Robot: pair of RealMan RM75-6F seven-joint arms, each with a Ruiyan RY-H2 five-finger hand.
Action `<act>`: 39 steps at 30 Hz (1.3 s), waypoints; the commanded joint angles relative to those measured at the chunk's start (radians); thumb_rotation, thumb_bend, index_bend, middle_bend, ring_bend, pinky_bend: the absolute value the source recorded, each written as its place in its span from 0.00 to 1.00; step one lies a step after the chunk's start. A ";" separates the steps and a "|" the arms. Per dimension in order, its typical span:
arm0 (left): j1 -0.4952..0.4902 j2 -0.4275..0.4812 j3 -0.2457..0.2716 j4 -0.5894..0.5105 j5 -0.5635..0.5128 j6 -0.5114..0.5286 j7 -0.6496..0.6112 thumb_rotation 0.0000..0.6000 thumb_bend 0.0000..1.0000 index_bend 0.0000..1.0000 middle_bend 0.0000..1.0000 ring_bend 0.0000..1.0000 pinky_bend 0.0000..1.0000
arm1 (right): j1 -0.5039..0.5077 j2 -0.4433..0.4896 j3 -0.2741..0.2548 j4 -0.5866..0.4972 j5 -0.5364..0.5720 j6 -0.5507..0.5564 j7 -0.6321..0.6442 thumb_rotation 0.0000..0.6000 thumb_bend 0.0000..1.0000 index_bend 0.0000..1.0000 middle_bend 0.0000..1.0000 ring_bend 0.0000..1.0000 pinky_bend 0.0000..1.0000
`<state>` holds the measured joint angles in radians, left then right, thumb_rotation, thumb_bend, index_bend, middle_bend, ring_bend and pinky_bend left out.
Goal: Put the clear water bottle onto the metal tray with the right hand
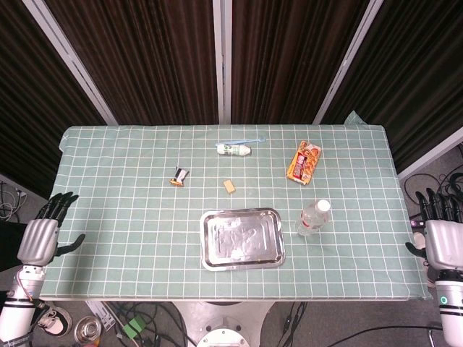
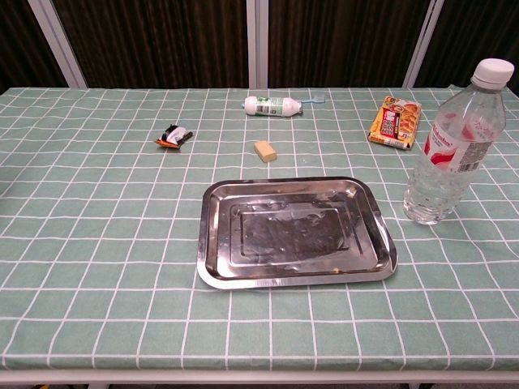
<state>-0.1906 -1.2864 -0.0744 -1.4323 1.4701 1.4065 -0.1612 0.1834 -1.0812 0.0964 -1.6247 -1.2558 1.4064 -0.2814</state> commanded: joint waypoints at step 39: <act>-0.004 -0.006 0.006 0.041 0.000 -0.010 -0.028 1.00 0.27 0.16 0.18 0.09 0.19 | 0.279 -0.290 -0.032 0.399 -0.360 -0.459 1.522 1.00 0.00 0.00 0.02 0.00 0.00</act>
<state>-0.1952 -1.2928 -0.0680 -1.3918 1.4706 1.3966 -0.1891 0.4510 -1.3602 0.0668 -1.2331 -1.6110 0.9542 1.2445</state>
